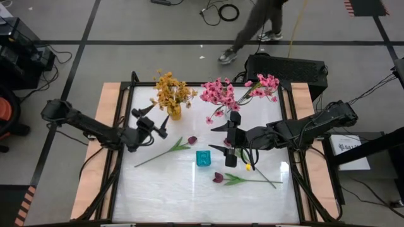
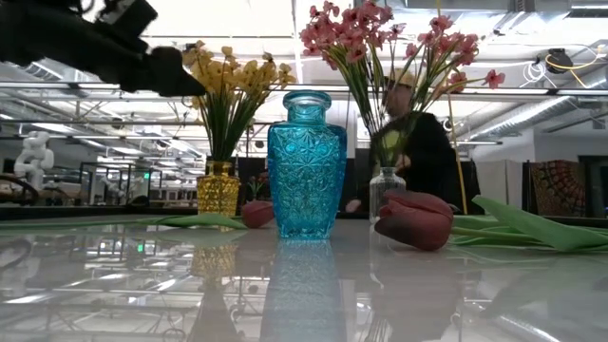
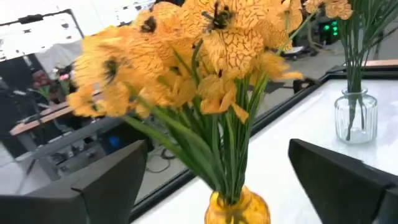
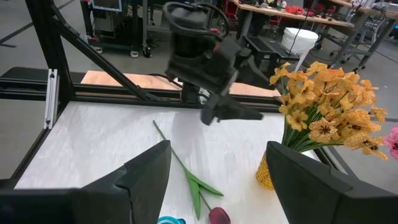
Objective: Sort flowers into vase by color
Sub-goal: Put the top left dark red flower into the blue vase
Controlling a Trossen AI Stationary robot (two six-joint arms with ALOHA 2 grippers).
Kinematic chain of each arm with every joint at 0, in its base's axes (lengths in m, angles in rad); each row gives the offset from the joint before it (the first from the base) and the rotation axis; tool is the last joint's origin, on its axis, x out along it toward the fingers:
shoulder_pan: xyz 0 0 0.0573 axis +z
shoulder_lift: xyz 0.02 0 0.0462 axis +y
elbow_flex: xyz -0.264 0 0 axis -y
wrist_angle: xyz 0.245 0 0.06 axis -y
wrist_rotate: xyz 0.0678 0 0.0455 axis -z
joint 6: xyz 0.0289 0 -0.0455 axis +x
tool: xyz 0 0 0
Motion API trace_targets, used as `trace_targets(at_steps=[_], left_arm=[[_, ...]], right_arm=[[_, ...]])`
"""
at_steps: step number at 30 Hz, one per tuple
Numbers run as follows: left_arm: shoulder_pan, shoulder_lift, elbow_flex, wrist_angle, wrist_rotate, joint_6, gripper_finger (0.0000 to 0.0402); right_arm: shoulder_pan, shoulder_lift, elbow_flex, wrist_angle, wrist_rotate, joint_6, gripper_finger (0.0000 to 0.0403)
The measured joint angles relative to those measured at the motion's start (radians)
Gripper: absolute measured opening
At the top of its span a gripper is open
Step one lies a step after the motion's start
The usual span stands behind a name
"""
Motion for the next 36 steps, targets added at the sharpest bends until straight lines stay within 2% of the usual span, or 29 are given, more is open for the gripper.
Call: trace_targets(at_steps=[5,12,14,17,20,23,29,32,36], left_arm=[[-0.148,-0.043,0.0,-0.061,-0.056,-0.096,0.0395],[-0.361,-0.049,0.0,-0.077,-0.049,-0.152,0.0394],[-0.411,-0.049,0.0,-0.075,-0.029,-0.186,0.0387],[-0.457,-0.048,0.013,-0.082,0.058,-0.251,0.0366],[-0.468,-0.049,0.061,-0.162,0.096,-0.301,0.0339],[-0.464,-0.048,0.126,-0.359,0.141,-0.376,0.0312],[-0.405,-0.016,0.199,-0.777,0.319,-0.689,0.0271],[-0.37,0.026,0.199,-0.889,0.438,-0.823,0.0261],[-0.34,0.105,0.199,-0.926,0.544,-0.92,0.0258]], right_arm=[[0.0,0.0,0.0,0.0,0.0,0.0,0.0256],[0.0,0.0,0.0,-0.004,0.0,-0.001,0.0256],[0.0,0.0,0.0,-0.008,0.0,-0.001,0.0256],[0.0,0.0,0.0,-0.015,0.0,0.003,0.0256],[0.0,0.0,0.0,-0.023,0.0,0.011,0.0256],[0.0,0.0,0.0,-0.023,0.0,0.019,0.0256],[0.001,0.0,0.0,-0.027,-0.008,0.026,0.0256],[0.001,0.0,0.0,-0.03,-0.009,0.04,0.0256],[0.001,0.0,0.0,-0.03,-0.009,0.049,0.0256]])
